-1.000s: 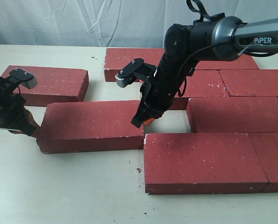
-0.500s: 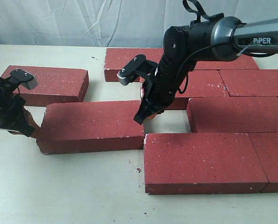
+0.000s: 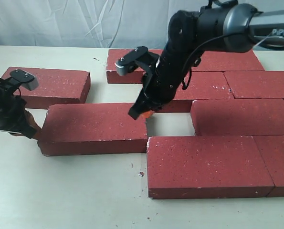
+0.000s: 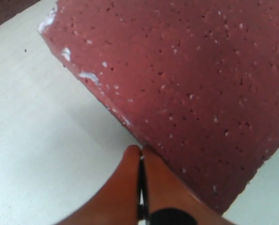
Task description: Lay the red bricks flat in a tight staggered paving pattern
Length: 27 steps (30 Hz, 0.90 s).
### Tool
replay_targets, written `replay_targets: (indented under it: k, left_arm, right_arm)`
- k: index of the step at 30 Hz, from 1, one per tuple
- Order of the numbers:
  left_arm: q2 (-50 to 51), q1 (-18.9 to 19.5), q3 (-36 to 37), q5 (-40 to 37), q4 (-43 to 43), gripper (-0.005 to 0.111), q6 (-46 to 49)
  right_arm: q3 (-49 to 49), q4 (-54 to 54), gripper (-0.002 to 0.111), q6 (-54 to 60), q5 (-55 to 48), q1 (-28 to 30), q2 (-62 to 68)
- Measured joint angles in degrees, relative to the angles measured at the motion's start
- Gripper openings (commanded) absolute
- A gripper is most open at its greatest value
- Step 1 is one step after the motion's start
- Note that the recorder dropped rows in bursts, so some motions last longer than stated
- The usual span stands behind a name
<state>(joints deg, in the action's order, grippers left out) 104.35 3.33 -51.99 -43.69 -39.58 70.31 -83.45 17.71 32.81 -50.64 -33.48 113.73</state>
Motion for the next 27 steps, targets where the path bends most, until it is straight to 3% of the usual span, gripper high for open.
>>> replay_targets:
  k: [4,8,16,27]
  left_arm:
    - [0.0,1.11,0.0,0.13,-1.69,0.0,0.11]
    - [-0.22,1.45,0.0,0.81,-3.15,0.0,0.11]
    - [-0.22,1.79,0.0,3.88,-5.96,0.0,0.11]
    - [-0.22,1.79,0.0,2.3,-6.57,0.0,0.22]
  right_arm:
    - [1.21,11.24,-0.001,14.02,-5.22,-3.48,-4.73]
    - [4.52,11.71,-0.001,20.76,-6.43,-6.66,-3.44]
    - [5.15,4.34,-0.001,22.16,-4.85,-7.89,1.26]
    - [5.15,-2.33,-0.001,18.69,-1.09,-7.89,2.08]
